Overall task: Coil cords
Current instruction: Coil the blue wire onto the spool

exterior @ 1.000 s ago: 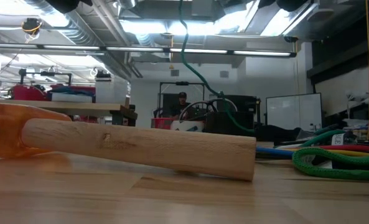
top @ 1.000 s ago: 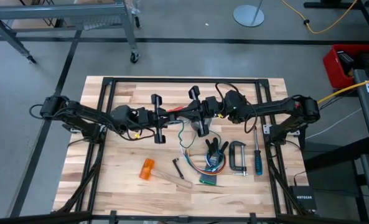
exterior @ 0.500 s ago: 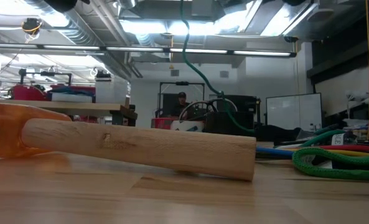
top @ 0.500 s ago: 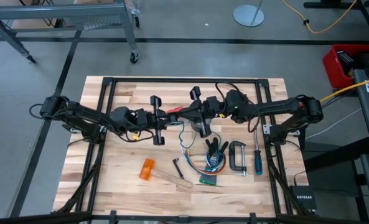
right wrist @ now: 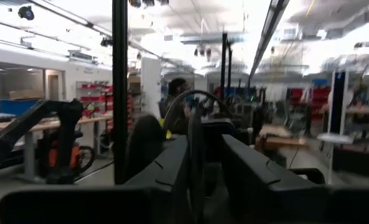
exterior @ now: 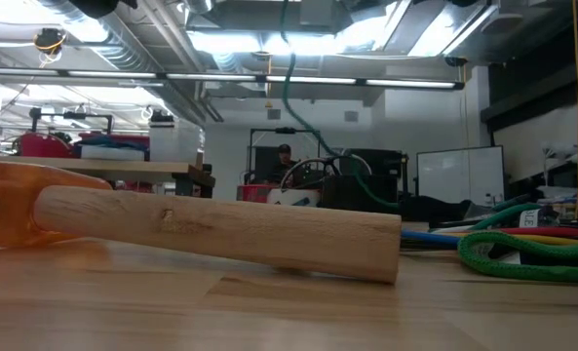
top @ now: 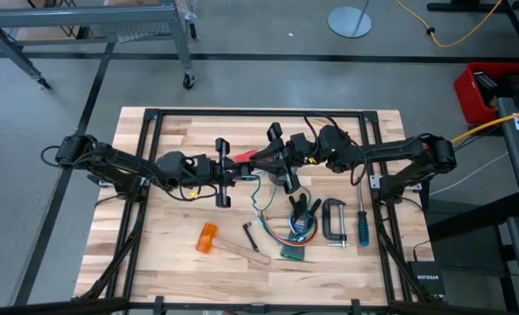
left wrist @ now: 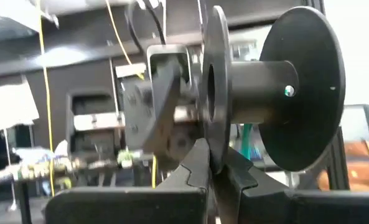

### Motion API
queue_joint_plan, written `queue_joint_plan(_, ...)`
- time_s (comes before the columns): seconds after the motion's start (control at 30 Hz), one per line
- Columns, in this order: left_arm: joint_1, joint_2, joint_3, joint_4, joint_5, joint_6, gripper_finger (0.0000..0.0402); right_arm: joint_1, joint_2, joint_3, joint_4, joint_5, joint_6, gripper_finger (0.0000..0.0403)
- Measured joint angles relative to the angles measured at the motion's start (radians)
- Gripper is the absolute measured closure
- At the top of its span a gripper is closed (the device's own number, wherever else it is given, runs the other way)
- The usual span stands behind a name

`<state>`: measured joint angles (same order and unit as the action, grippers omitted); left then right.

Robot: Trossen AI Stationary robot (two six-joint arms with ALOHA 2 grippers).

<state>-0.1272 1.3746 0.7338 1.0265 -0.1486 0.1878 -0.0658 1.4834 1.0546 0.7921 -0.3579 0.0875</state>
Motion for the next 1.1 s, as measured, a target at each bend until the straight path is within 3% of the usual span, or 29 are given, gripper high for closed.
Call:
queue_joint_plan(0.57,0.0,-0.077,0.0,-0.412,0.014,-0.109,0.0402,0.0,-0.155,0.0,-0.583,-0.015,0.066,0.029)
queue_joint_plan(0.87,0.003,-0.077,0.0,-0.599,0.045,-0.136,0.0401,0.001,-0.123,0.0,-0.751,-0.037,0.095,0.029)
queue_joint_plan(1.1,0.013,-0.077,0.0,-0.712,0.045,-0.175,0.0401,0.001,-0.123,0.0,-0.766,-0.063,0.095,0.029)
